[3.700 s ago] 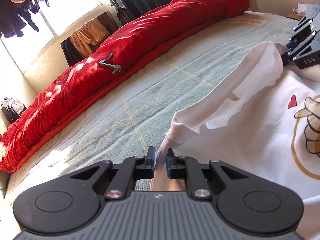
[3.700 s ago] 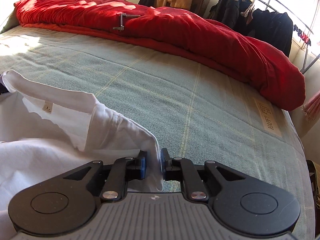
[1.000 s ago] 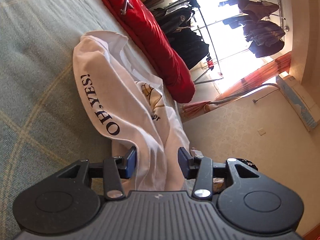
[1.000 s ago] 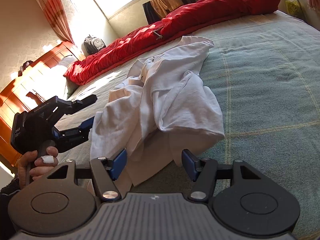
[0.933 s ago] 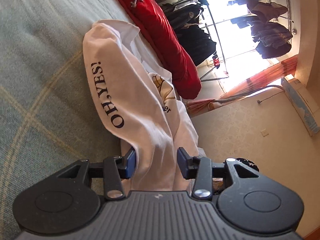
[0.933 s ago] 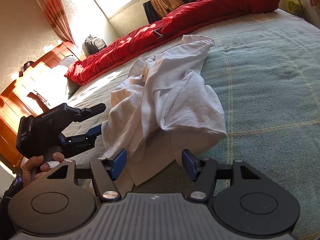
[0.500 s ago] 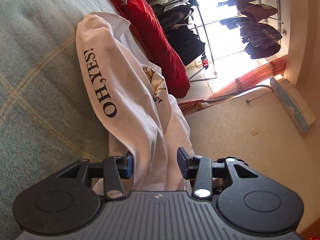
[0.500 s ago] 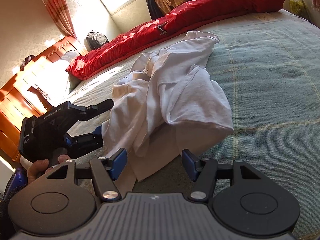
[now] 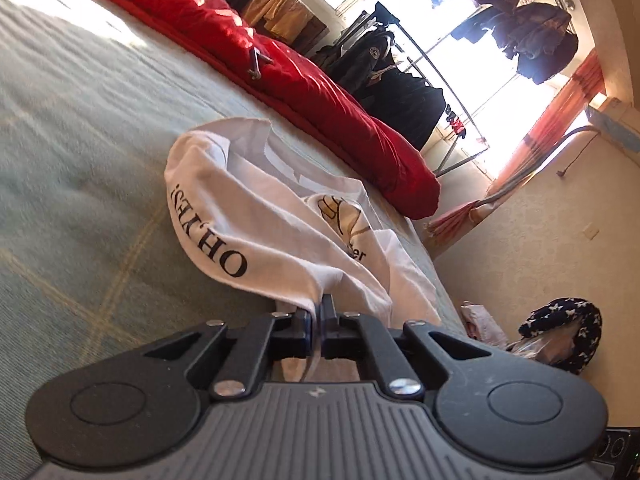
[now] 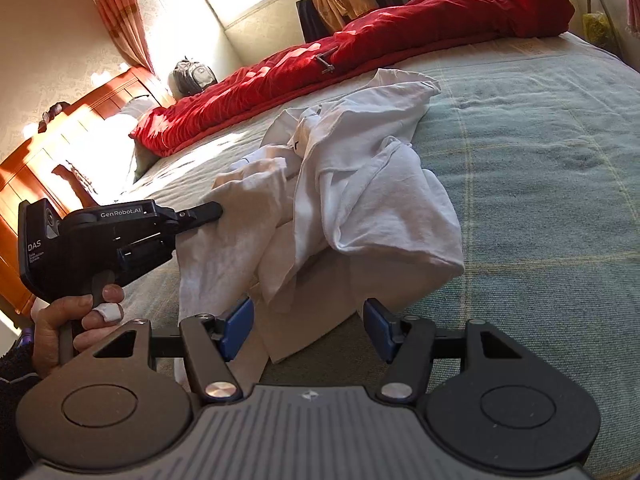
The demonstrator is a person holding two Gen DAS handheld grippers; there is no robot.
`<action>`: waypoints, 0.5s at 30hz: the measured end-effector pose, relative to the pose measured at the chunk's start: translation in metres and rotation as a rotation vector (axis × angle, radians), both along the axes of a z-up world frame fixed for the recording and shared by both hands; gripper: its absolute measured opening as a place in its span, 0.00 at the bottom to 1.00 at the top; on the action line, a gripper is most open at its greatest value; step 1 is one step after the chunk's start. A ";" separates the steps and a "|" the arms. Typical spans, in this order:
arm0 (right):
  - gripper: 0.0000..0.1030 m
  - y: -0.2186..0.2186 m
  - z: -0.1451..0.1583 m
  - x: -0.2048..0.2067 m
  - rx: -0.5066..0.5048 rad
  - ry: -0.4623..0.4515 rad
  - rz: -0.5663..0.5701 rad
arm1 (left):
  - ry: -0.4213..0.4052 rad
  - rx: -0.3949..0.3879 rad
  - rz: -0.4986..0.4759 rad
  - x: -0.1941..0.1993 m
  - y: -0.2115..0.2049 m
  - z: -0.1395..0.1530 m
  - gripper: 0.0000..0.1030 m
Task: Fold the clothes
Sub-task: 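Grasp the T-shirt sleeve printed 'OH,YES!' with the left gripper, then pull the held sleeve outward across the bed, then open the left gripper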
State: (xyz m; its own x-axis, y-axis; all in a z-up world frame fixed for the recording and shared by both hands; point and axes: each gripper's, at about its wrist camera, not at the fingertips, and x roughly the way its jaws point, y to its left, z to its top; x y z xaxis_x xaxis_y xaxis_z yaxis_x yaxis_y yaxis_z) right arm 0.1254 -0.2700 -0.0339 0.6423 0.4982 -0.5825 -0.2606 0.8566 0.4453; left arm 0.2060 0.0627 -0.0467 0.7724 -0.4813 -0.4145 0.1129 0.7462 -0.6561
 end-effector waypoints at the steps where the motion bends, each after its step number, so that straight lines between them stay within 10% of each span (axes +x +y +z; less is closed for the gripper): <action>1: 0.63 0.000 0.001 0.000 -0.001 -0.003 -0.001 | -0.012 0.037 0.012 0.000 0.007 0.008 0.01; 15: 0.63 0.008 0.008 0.002 -0.026 -0.016 0.011 | 0.050 0.462 0.247 0.021 0.128 0.054 0.01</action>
State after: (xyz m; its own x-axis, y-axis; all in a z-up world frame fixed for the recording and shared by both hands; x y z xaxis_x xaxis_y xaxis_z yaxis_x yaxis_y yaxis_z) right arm 0.1271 -0.2619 -0.0255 0.6464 0.4899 -0.5849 -0.2770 0.8650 0.4183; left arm 0.2269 0.1908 0.0075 0.8135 -0.0457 -0.5798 -0.1257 0.9595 -0.2520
